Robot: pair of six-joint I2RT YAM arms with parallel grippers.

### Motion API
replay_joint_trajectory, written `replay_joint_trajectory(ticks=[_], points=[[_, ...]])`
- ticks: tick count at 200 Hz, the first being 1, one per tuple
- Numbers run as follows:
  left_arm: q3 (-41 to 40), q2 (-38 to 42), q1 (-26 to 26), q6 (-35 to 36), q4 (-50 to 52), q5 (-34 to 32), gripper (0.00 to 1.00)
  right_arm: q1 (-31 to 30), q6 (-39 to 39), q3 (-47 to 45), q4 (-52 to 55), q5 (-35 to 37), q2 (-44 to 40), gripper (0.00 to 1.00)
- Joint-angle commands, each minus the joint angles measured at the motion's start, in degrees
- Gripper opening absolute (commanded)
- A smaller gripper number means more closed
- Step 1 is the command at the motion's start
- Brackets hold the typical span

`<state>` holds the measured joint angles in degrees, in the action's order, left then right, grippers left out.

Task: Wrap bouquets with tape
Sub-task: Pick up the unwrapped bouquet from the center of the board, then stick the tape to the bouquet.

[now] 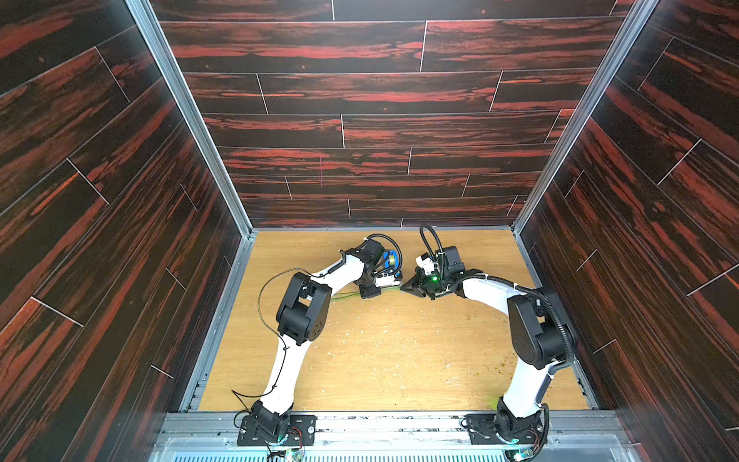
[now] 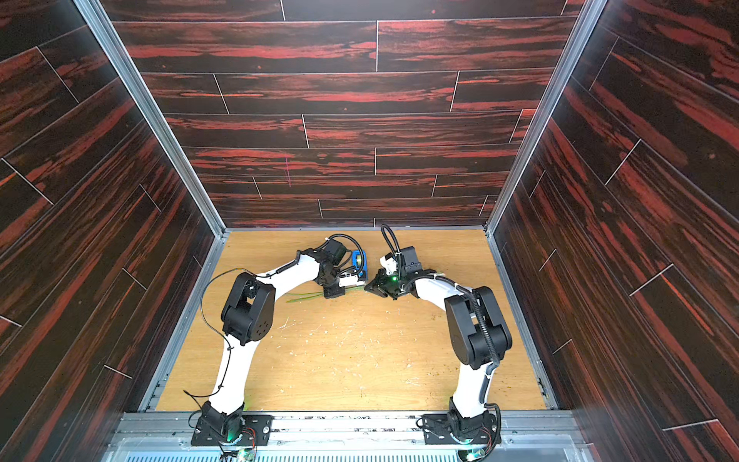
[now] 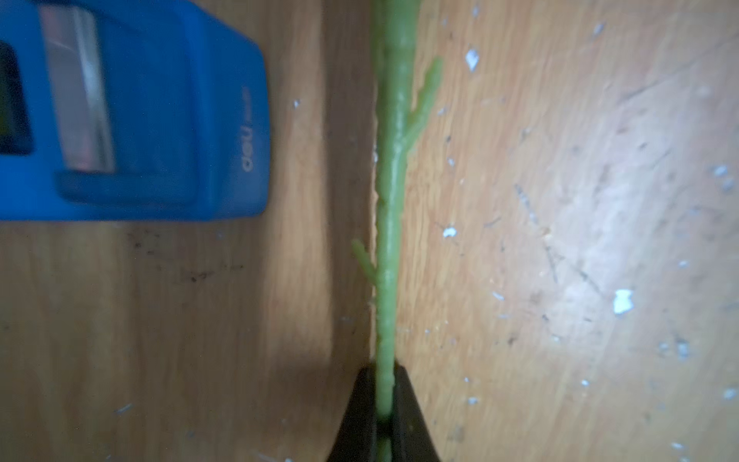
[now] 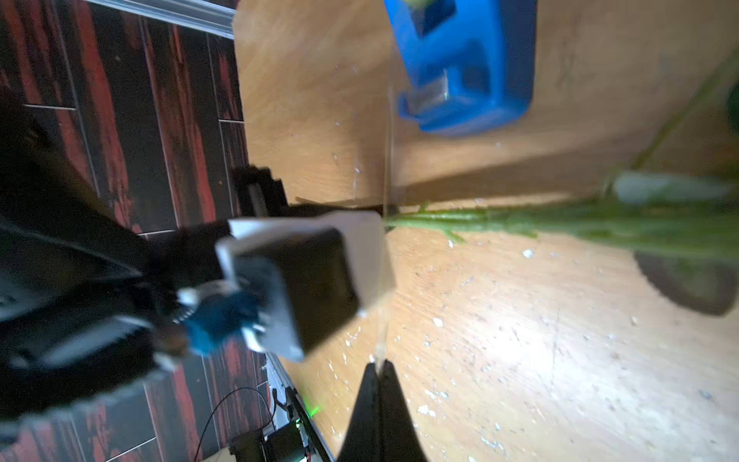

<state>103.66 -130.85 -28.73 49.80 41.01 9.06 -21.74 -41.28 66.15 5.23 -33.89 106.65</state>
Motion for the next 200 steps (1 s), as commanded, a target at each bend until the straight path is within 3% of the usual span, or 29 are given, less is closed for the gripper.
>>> replay_joint_trajectory(ticks=[1,64,100,200], points=[[2.10,0.13,0.21,-1.34,1.19,4.70,0.00,-0.37,0.93,-1.39,2.55,-2.26,-3.31,0.00],[3.85,1.03,0.61,-1.14,1.77,6.83,0.00,-0.44,0.94,-2.87,1.28,-2.52,-2.45,0.00],[4.19,1.41,0.69,-1.51,1.59,7.15,0.00,-1.51,3.39,-1.99,4.31,1.04,-2.07,0.00],[2.45,4.80,1.31,-2.25,-0.32,11.12,0.00,-1.60,7.22,5.04,4.91,3.83,7.86,0.00]])
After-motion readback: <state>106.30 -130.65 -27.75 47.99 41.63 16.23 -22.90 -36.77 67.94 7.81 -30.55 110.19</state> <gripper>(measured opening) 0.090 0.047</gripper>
